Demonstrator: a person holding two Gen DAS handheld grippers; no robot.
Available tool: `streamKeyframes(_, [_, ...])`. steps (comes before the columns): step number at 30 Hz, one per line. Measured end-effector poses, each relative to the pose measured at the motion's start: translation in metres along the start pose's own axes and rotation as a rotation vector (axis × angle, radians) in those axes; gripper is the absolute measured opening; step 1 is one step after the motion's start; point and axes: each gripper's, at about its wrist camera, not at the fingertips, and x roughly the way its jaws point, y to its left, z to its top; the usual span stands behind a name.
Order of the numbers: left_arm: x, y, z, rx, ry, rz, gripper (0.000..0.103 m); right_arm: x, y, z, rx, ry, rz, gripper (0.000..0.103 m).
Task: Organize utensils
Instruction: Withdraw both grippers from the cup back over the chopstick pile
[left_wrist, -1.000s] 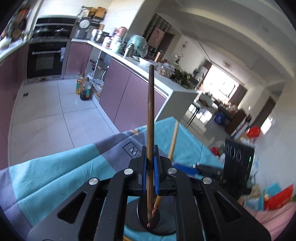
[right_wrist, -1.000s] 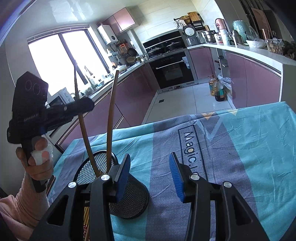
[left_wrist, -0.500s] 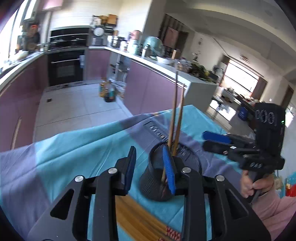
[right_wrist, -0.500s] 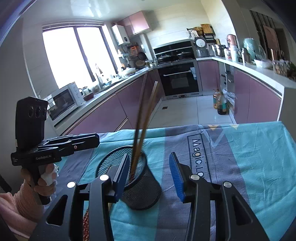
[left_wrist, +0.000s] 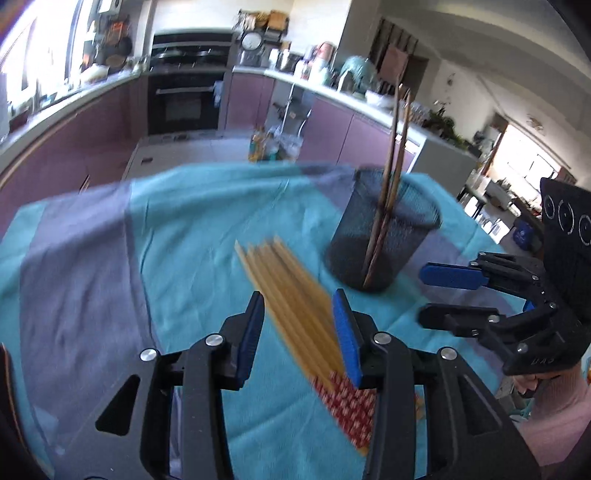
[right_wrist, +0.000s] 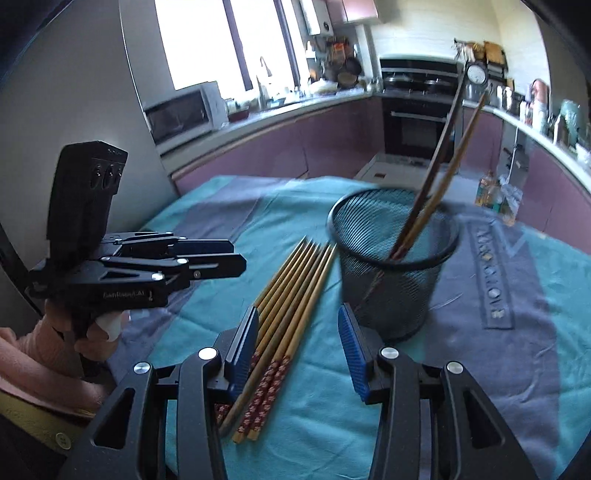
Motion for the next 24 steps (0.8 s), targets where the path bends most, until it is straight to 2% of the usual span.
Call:
streamKeyframes(2, [0.01,-0.002,-0.005,-0.01,0.026,0.024,0.038,0.016,0.002,-0.003,0.016,0.043,-0.006,0.04])
streamKeyframes(4, [0.015,0.001,-0.011,-0.023,0.044,0.024,0.037,0.027,0.0,-0.005,0.039,0.074,-0.012,0.033])
streamKeyframes(6, [0.018,0.002,-0.013,-0.032,0.058,0.029,0.037,0.034,-0.002,-0.006,0.056,0.087,-0.027,0.031])
streamKeyframes(19, [0.046,-0.008,-0.014,-0.016,0.131,0.07,0.036,0.041,-0.004,-0.009,0.07,0.105,-0.096,0.029])
streamKeyframes(24, [0.048,-0.01,-0.015,-0.001,0.133,0.09,0.033,0.049,-0.001,-0.007,0.065,0.112,-0.12,0.027])
